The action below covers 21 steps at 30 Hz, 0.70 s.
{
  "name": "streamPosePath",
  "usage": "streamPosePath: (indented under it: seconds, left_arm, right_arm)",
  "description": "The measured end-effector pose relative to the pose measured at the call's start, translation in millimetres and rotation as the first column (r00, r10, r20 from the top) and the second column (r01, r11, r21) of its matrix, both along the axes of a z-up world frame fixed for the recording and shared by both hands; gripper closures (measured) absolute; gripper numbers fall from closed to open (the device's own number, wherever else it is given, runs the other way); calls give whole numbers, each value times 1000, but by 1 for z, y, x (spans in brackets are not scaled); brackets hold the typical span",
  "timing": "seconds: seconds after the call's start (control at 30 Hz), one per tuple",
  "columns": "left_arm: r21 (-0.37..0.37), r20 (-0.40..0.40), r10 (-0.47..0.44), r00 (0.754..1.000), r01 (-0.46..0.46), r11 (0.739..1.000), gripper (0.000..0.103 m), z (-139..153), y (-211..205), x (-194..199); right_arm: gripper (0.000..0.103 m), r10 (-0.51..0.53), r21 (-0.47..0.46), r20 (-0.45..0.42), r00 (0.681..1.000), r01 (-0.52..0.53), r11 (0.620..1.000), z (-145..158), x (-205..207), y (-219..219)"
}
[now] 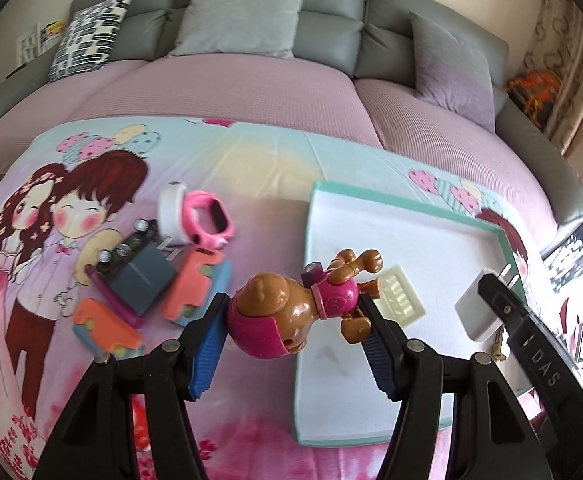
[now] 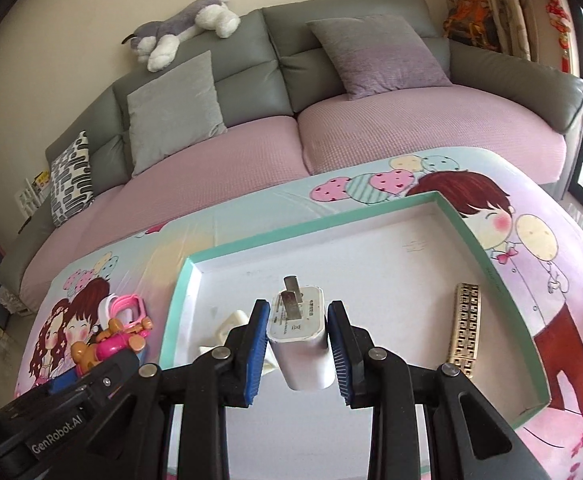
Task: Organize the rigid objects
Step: 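Carry the doll and charger into the tray and open both tools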
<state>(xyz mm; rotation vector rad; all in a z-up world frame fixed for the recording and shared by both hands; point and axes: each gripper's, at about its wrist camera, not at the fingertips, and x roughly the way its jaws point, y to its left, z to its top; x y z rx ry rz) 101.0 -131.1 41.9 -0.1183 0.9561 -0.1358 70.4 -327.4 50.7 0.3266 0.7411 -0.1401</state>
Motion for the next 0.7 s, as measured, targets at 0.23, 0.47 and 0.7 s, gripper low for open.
streamPosePath:
  seconds: [0.23, 0.47, 0.7]
  left_arm:
    - [11, -66, -29, 997, 30, 999, 38, -22, -32, 0]
    - [48, -65, -53, 997, 56, 997, 38, -26, -42, -5]
    - [37, -102, -86, 991, 90, 995, 38, -37, -51, -8]
  right_arm:
    - [71, -127, -2, -45, 991, 127, 992, -7, -10, -40]
    - [71, -123, -2, -54, 991, 124, 992, -9, -11, -43]
    - [71, -94, -7, -103, 990, 94, 996, -22, -3, -35]
